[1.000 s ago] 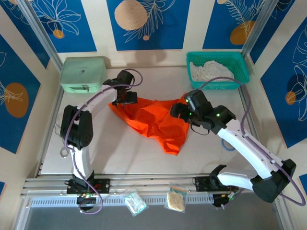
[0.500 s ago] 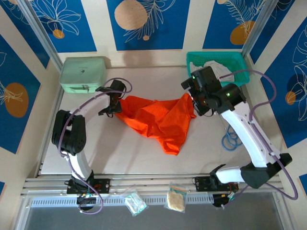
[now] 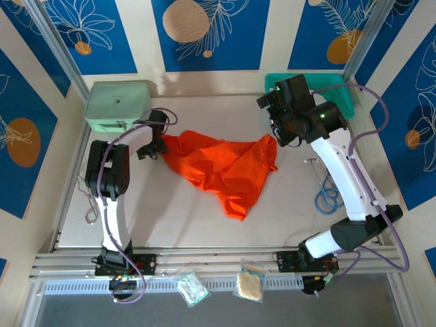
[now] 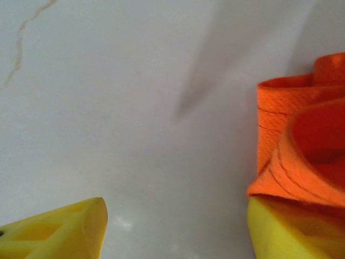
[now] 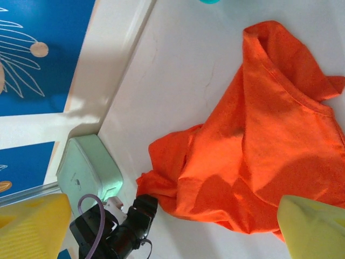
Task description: Fold and stack the t-shirts
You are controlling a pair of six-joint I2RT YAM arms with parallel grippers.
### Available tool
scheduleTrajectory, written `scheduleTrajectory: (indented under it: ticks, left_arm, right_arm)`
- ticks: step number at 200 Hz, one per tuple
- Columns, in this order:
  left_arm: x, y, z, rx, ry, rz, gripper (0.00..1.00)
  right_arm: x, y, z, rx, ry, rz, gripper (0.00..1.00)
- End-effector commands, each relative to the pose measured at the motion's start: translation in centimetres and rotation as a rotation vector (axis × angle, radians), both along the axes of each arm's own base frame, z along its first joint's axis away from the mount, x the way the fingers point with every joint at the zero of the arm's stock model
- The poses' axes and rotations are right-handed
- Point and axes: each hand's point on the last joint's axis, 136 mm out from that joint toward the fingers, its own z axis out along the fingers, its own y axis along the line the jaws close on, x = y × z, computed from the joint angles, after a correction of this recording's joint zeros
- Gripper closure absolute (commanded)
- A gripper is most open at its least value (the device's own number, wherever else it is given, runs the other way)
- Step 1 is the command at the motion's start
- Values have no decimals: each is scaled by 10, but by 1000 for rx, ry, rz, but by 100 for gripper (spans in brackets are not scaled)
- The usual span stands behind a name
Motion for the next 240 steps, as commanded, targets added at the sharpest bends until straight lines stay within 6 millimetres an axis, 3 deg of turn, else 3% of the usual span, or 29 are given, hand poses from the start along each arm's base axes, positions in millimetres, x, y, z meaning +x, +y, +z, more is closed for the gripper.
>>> scheduleTrajectory:
  ticks: [1, 47, 72, 89, 113, 134, 167, 214, 225, 240]
  left_arm:
    - [10, -14, 14, -69, -59, -30, 31]
    - [11, -41, 50, -183, -157, -120, 24]
    - [20, -64, 65, -240, -189, -190, 18]
    - [26, -71, 60, -247, -166, -204, 17]
    - [32, -58, 51, -163, -135, -163, 17]
    - [40, -43, 49, -100, -139, -140, 18]
    - [53, -40, 34, -82, -84, -145, 19]
    - [62, -44, 22, -89, -73, -166, 25]
    - [62, -43, 21, -87, -69, -170, 35]
    - [64, -45, 23, -97, -76, -176, 66]
  right_arm:
    - [2, 5, 14, -21, -61, 36, 2]
    - [0, 25, 1, -123, -126, 256, 5]
    - [-7, 43, -45, -181, -187, 514, 8]
    - [-22, 54, -84, -102, -161, 663, 9]
    - [-44, 54, -138, -81, -44, 736, 15]
    - [-59, 52, -163, -129, 22, 764, 17]
    - [-75, 50, -174, -166, 75, 776, 20]
    - [-87, 40, -167, -204, 89, 732, 24]
    - [-89, 38, -163, -211, 83, 723, 25]
    - [-92, 35, -159, -218, 79, 711, 26]
